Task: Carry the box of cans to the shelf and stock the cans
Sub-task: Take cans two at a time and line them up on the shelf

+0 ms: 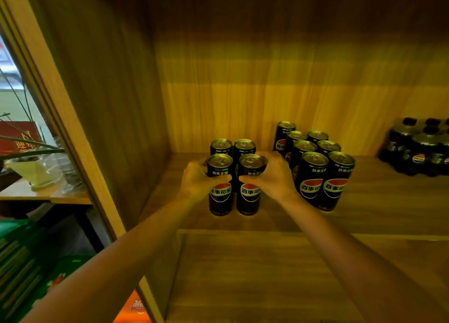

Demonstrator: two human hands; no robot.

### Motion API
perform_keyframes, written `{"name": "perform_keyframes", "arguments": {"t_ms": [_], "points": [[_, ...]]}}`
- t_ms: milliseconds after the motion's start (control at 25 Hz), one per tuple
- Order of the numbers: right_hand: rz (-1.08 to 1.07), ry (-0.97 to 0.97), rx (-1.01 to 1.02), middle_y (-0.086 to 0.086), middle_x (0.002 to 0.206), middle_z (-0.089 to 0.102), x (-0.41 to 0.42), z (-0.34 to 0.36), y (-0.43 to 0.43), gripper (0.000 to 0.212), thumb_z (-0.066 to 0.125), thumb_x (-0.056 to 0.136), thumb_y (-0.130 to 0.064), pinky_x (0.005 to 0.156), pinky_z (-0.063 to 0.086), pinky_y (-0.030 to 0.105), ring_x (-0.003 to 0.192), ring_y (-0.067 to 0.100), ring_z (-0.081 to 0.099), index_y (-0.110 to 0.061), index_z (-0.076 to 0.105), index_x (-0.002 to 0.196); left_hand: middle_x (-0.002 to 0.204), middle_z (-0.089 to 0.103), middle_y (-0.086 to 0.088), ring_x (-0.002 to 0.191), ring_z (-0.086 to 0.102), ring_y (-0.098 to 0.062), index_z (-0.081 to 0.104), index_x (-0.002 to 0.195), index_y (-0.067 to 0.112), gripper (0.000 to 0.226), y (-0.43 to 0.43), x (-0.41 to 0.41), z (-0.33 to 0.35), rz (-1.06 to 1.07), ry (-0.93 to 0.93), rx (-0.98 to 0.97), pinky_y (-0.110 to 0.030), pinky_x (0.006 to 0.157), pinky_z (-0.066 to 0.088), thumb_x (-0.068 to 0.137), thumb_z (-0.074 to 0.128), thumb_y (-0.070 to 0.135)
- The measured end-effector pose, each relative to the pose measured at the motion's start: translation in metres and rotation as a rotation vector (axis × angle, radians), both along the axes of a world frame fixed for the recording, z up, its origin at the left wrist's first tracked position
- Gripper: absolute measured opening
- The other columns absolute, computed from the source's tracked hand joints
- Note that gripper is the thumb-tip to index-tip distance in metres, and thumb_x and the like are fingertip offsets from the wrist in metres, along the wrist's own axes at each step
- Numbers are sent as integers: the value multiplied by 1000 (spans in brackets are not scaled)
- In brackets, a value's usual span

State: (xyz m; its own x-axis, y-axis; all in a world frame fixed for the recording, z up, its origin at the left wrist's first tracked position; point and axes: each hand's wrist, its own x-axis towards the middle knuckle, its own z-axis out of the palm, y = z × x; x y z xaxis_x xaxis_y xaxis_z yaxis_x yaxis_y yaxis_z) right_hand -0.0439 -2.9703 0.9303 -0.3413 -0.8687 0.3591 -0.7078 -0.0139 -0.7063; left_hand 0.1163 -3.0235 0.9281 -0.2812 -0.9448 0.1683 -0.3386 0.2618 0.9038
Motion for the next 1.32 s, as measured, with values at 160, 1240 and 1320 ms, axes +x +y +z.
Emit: {"name": "perform_keyframes", "arguments": {"t_ms": [160, 1240, 1320], "points": [[-28, 46, -22, 8, 118, 57, 6, -4, -1, 65, 82, 61, -30, 79, 44, 25, 107, 20, 55, -13, 53, 116, 113, 67, -17, 104, 64, -27, 58, 118, 6, 57, -7, -2, -5, -27, 16, -27, -39, 85, 53, 65, 79, 12], [-300, 295, 324, 10, 130, 56, 19, -98, 1, 62, 48, 82, -56, 101, 38, 43, 126, 29, 44, -11, 48, 124, 157, 14, -12, 145, 5, -28, 21, 145, 16, 75, -19, 3, -99, -52, -808, -190, -47, 117, 5, 86, 32, 62], [-285, 301, 375, 11, 134, 53, 21, -94, 5, 67, 48, 81, -60, 104, 36, 43, 129, 30, 41, -10, 45, 126, 157, 11, -13, 145, 4, -29, 20, 145, 15, 78, -15, 5, -93, -78, -829, -179, -48, 117, 5, 85, 32, 63]]}}
